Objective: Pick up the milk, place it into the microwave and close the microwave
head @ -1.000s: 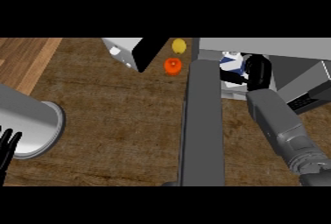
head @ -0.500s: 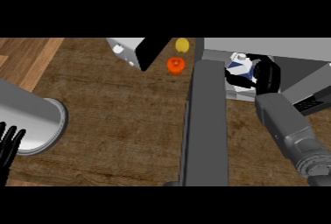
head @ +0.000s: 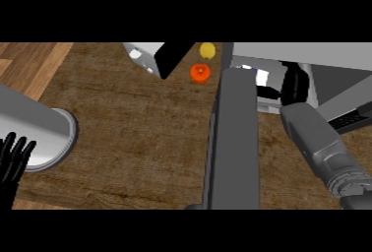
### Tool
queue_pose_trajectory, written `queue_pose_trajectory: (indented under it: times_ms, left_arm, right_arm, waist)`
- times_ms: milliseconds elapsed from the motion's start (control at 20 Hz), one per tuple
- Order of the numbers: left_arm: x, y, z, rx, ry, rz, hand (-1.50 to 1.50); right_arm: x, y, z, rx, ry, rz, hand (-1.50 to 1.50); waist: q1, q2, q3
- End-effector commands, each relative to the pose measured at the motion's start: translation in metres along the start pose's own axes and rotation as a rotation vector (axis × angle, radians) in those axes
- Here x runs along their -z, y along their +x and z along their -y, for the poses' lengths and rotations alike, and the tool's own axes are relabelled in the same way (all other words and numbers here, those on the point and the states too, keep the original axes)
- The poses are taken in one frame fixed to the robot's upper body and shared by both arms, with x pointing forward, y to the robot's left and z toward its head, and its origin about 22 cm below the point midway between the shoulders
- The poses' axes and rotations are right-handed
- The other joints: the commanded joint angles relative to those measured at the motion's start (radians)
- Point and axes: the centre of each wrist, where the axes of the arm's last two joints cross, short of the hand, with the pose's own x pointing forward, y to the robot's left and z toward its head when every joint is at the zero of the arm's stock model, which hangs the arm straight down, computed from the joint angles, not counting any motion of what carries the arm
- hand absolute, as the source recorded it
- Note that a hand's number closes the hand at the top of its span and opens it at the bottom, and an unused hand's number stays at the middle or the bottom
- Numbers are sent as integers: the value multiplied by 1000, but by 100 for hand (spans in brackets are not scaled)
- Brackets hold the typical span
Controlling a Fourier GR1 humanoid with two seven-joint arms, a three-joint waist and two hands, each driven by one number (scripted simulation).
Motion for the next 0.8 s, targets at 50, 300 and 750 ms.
queue_pose_trajectory:
  times_ms: [50, 300, 750]
  left_arm:
    - [4, 0, 2, 2, -14, 13, -150]
    - [13, -5, 2, -1, -9, -2, -150]
    - [9, -10, -9, 0, -9, -7, -150]
  right_arm:
    - [-4, 16, -13, -33, -20, 32, -150]
    - [11, 26, -8, -10, 0, 55, -150]
    - [-7, 25, -21, 19, 32, 56, -150]
  waist:
    - [11, -4, -1]
    - [1, -3, -1]
    - [-12, -9, -1]
